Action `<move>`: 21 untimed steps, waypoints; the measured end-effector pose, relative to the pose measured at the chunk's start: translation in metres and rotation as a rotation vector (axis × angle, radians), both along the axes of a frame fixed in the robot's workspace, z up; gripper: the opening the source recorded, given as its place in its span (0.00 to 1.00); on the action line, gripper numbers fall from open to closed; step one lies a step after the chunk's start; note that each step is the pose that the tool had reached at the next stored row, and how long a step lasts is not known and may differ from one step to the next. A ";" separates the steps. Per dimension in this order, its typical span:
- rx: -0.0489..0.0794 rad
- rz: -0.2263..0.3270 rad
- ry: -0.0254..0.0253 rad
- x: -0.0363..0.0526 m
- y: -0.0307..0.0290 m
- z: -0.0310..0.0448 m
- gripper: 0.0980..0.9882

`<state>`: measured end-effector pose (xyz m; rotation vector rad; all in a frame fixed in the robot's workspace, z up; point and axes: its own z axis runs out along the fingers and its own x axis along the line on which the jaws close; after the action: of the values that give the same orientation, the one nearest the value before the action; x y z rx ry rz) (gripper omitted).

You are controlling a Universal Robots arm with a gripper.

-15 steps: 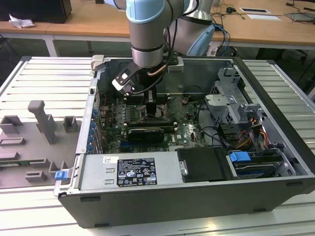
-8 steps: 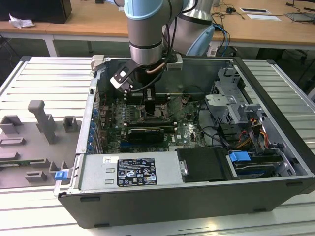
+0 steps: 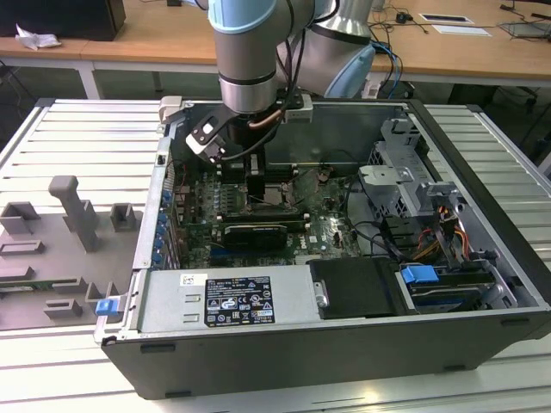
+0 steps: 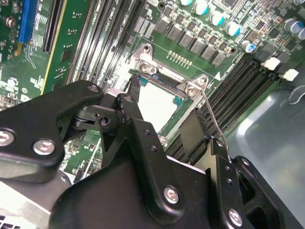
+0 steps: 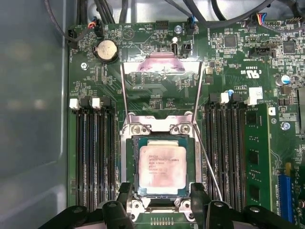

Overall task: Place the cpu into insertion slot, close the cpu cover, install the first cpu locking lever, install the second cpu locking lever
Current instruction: 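Place the cpu into insertion slot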

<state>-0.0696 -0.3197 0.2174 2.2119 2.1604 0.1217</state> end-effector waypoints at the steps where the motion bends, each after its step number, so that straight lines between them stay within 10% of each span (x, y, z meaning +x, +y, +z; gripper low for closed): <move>1: 0.000 0.000 0.0001 -0.0006 0.0000 0.0000 0.57; 21: 0.000 0.000 0.0000 -0.0152 0.0000 0.0051 0.57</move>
<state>-0.0848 -0.3197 0.2226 2.2119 2.1604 0.1217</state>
